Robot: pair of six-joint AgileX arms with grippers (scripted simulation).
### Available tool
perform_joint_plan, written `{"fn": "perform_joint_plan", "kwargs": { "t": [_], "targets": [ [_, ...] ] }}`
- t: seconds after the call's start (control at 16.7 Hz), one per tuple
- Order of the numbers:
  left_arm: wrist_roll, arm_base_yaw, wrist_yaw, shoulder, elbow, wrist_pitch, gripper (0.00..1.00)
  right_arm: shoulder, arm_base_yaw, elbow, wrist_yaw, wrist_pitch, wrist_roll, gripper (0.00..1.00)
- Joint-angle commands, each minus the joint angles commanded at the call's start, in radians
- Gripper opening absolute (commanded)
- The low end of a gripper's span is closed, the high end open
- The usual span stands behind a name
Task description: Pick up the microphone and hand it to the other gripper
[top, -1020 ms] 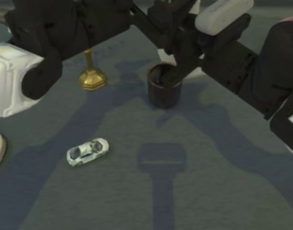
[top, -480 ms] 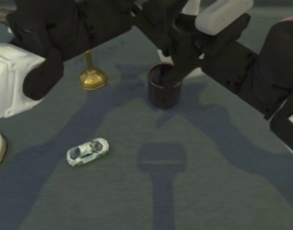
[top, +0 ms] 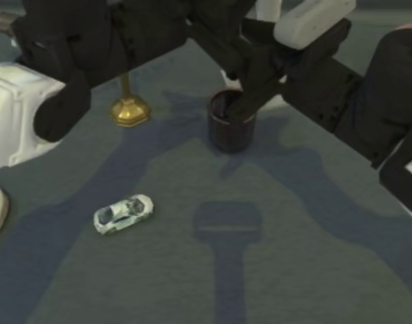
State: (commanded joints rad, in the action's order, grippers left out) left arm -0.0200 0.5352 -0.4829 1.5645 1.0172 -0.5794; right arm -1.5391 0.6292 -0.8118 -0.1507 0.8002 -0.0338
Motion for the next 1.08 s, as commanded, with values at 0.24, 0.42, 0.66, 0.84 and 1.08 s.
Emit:
{"fn": "perform_joint_plan", "kwargs": {
  "t": [0.24,0.42,0.66,0.84,1.08],
  "targets": [
    [0.000,0.000,0.000,0.000,0.000,0.000,0.00,0.000,0.000,0.000,0.000,0.000,0.000,0.00],
    [0.000,0.000,0.000,0.000,0.000,0.000,0.00,0.000,0.000,0.000,0.000,0.000,0.000,0.08],
    [0.000,0.000,0.000,0.000,0.000,0.000,0.00,0.000,0.000,0.000,0.000,0.000,0.000,0.38],
    [0.000,0.000,0.000,0.000,0.000,0.000,0.00,0.000,0.000,0.000,0.000,0.000,0.000,0.60],
    [0.000,0.000,0.000,0.000,0.000,0.000,0.00,0.000,0.000,0.000,0.000,0.000,0.000,0.90]
  ]
}}
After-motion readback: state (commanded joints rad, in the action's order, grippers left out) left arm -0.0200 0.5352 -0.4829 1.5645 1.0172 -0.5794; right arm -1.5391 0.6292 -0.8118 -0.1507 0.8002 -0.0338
